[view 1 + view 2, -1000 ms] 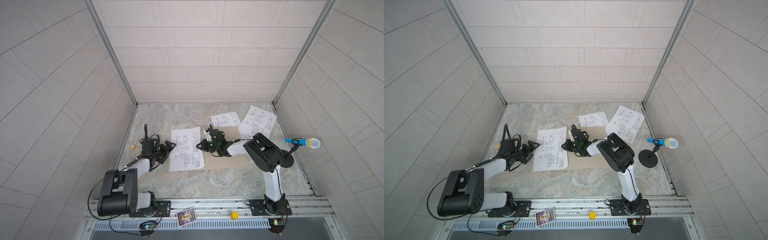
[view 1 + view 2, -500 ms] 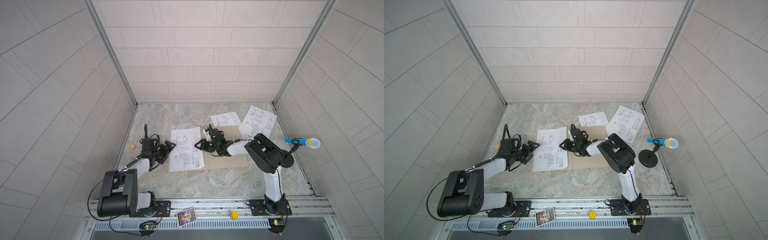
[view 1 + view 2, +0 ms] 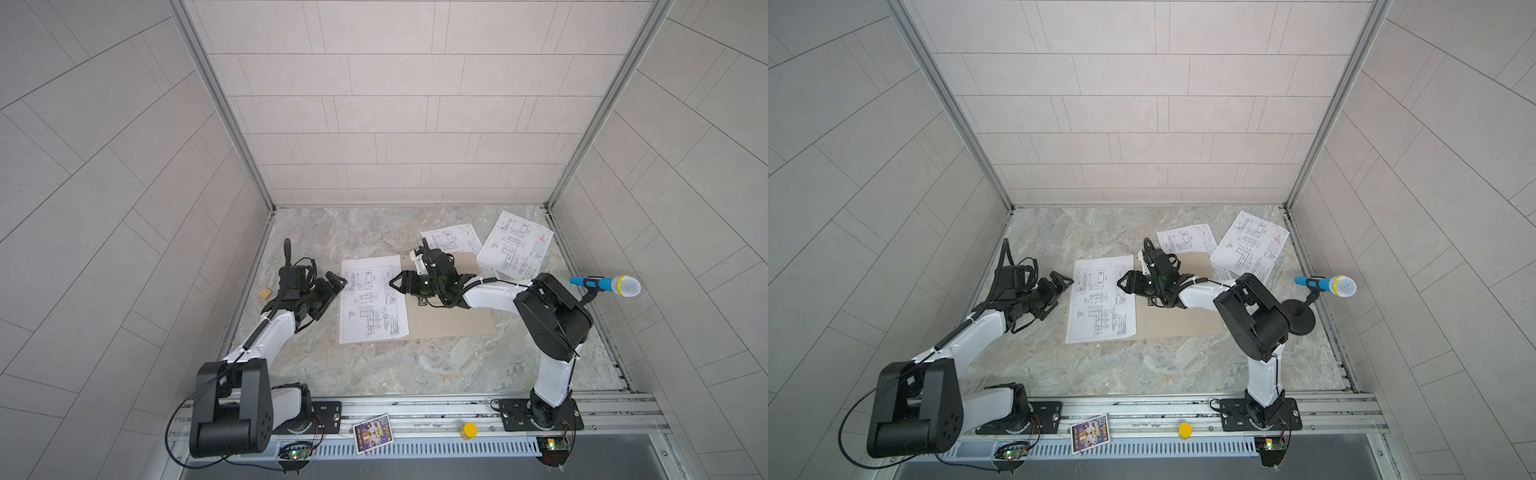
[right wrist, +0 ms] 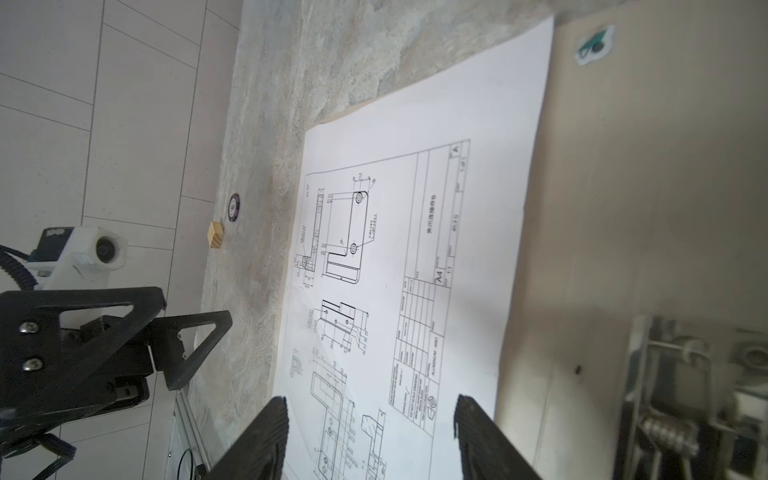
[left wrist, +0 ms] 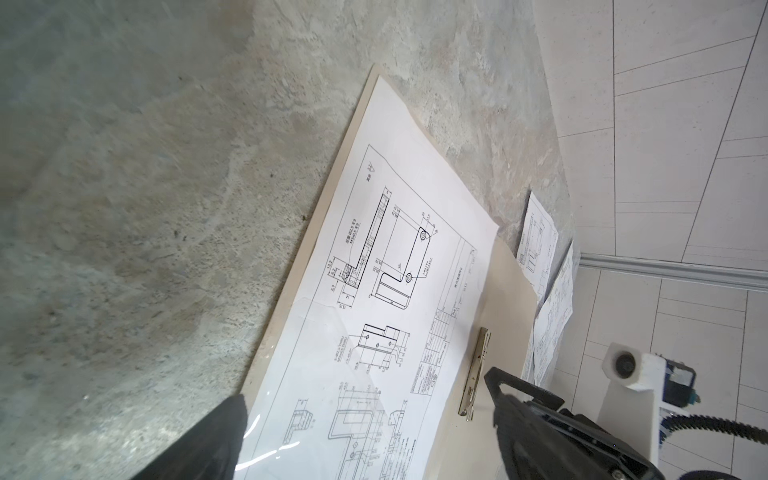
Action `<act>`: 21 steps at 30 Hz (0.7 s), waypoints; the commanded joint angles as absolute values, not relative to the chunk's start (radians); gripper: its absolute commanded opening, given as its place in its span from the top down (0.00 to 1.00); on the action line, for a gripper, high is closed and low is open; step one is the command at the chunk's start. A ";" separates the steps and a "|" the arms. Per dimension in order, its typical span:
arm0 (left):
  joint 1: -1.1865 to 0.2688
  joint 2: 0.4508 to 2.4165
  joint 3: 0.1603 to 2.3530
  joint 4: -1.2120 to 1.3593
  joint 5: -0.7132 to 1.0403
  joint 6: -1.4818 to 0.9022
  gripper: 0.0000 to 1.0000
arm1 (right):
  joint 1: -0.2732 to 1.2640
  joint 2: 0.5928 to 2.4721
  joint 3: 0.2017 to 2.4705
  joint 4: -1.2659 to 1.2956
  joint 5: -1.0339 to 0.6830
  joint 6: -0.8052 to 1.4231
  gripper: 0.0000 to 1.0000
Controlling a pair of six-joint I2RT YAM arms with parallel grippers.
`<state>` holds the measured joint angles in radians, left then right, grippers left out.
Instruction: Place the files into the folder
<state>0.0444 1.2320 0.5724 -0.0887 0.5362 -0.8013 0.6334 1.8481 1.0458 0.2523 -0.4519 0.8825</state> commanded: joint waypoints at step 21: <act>-0.404 1.809 1.095 0.009 0.627 -0.773 0.68 | 0.465 1.657 0.828 0.072 -0.535 0.763 0.70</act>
<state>-0.3786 1.7615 1.0378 -0.0105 0.6022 -0.7738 0.4774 1.6875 0.8459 0.0490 -0.5083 0.7738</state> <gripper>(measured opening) 0.324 0.299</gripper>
